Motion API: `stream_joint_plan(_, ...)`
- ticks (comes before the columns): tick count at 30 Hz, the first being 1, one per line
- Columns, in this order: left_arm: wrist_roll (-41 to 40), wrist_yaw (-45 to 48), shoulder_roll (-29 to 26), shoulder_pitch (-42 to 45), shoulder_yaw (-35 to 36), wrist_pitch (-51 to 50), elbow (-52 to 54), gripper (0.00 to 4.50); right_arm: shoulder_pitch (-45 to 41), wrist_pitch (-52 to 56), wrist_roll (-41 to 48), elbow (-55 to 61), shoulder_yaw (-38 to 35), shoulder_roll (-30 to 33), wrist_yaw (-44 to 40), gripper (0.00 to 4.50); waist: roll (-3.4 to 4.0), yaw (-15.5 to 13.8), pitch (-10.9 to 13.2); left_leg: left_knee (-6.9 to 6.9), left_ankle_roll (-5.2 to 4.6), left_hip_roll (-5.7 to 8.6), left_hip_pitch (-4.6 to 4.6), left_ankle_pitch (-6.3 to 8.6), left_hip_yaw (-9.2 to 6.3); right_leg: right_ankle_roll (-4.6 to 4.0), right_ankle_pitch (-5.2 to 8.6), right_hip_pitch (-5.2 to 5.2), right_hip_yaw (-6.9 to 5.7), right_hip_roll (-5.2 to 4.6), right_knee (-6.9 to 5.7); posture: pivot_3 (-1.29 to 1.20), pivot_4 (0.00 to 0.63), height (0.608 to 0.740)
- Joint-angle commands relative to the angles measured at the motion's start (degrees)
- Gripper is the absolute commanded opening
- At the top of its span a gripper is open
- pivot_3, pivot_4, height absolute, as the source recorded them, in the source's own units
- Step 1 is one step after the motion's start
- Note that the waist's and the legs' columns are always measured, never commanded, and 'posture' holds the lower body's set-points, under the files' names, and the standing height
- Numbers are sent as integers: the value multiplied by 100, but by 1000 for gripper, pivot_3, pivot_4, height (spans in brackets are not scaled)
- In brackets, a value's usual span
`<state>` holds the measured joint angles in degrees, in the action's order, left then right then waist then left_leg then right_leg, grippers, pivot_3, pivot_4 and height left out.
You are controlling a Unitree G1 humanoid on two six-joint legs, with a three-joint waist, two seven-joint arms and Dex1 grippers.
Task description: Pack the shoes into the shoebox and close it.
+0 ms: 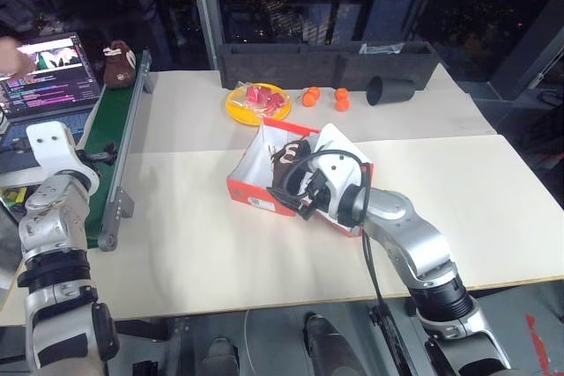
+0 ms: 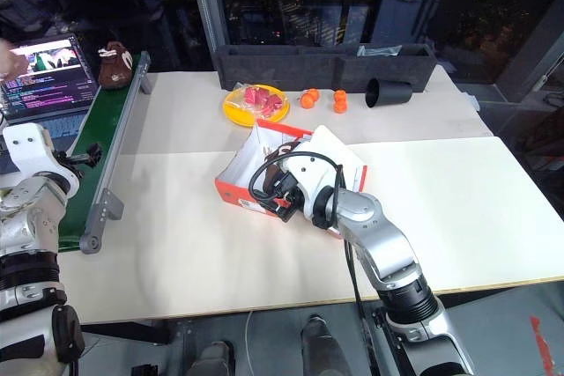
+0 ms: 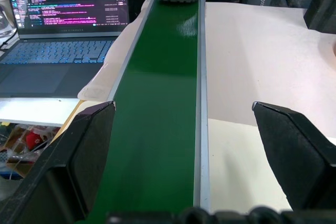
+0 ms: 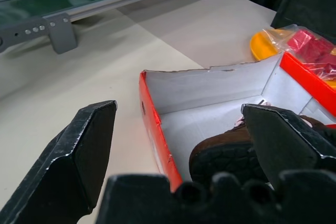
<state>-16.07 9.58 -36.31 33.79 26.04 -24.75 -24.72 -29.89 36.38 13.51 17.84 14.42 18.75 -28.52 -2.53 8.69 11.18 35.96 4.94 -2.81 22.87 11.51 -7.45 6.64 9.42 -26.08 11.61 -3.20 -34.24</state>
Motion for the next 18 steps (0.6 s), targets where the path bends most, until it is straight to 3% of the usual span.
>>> stream_joint_plan(1,23,6,-97,169,16,139,7,4492,11,-15,-62,128,-88,-25,58,4500,0,-1,0,0,0,0,0,0,0,0,0,0,0,0,0,0,150,727)
stream_joint_plan(18,255,314,-768,690,-267,-91,-719,4492,45,34,-214,79,-32,-120,135,4500,-2,1,-1,0,0,0,0,0,-1,0,0,0,-1,0,-1,0,150,727)
